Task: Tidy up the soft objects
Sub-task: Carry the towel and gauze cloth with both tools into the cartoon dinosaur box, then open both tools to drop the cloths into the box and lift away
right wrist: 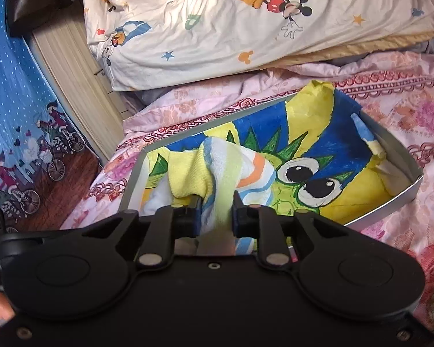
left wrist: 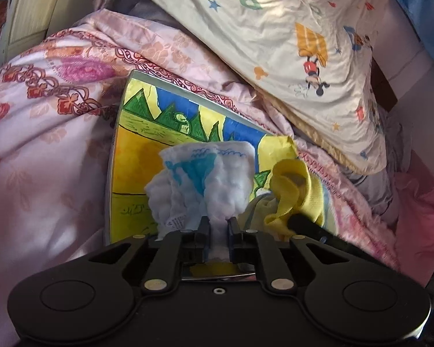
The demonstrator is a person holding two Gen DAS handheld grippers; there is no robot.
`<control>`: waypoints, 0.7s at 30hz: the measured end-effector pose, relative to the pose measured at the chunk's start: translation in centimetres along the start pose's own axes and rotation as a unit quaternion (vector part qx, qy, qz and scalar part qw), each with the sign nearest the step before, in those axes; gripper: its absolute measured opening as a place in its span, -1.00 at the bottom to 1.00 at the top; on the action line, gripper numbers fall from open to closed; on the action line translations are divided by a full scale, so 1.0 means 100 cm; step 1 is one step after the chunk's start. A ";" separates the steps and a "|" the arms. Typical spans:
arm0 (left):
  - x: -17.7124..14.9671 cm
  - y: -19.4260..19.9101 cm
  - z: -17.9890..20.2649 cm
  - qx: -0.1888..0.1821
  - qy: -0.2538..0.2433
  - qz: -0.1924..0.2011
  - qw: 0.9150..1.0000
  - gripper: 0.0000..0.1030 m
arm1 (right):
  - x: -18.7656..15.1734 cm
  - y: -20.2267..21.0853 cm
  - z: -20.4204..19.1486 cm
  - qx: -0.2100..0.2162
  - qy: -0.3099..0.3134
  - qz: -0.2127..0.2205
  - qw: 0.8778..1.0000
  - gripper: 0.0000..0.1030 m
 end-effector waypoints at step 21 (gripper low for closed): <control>0.001 0.103 0.069 0.018 -0.059 0.087 0.994 0.34 | 0.039 0.105 -0.033 -0.060 0.083 0.063 0.993 0.60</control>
Point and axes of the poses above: each gripper's, at about its wrist camera, not at the fingertips, and y roughly against the way its jaws point, z to its right, x to its top, the point moved 3 cm from there along -y, roughly the way its jaws point, and after that the axes turned 1 degree about z, right-handed, at the moved point
